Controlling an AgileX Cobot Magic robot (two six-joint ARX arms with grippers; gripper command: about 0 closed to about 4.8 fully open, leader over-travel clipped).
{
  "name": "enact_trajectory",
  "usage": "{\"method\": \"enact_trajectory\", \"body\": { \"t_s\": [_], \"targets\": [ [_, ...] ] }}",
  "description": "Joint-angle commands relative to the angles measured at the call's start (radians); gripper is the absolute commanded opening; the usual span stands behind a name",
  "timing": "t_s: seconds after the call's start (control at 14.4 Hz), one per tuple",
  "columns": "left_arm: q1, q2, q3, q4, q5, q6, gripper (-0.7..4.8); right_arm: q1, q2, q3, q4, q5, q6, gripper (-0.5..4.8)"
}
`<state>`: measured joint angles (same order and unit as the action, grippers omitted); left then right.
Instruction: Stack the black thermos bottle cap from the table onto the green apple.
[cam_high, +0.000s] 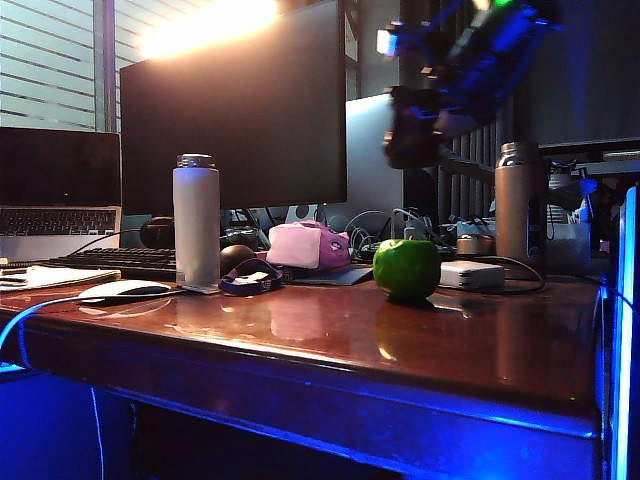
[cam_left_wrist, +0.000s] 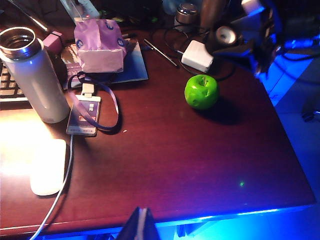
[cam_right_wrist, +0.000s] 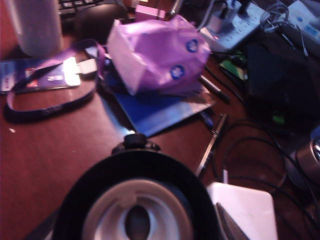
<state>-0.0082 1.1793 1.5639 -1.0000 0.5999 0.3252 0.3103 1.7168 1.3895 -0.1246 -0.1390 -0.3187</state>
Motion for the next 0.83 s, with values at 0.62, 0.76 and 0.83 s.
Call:
{"method": "enact_trajectory", "body": {
  "t_s": [0.62,0.76,0.83],
  "targets": [
    [0.0,-0.002,0.003,0.006,0.006,0.008,-0.03,-0.092,0.117,0.005,-0.022,-0.23,0.039,3.05],
    [0.0,-0.002,0.003,0.006,0.006,0.008,-0.03,-0.092,0.126,0.005,-0.005,-0.23,0.039,3.05],
    [0.0,-0.002,0.003,0.006,0.006,0.008,-0.03,-0.092,0.13,0.005,-0.002,-0.23,0.038,3.05]
  ]
}}
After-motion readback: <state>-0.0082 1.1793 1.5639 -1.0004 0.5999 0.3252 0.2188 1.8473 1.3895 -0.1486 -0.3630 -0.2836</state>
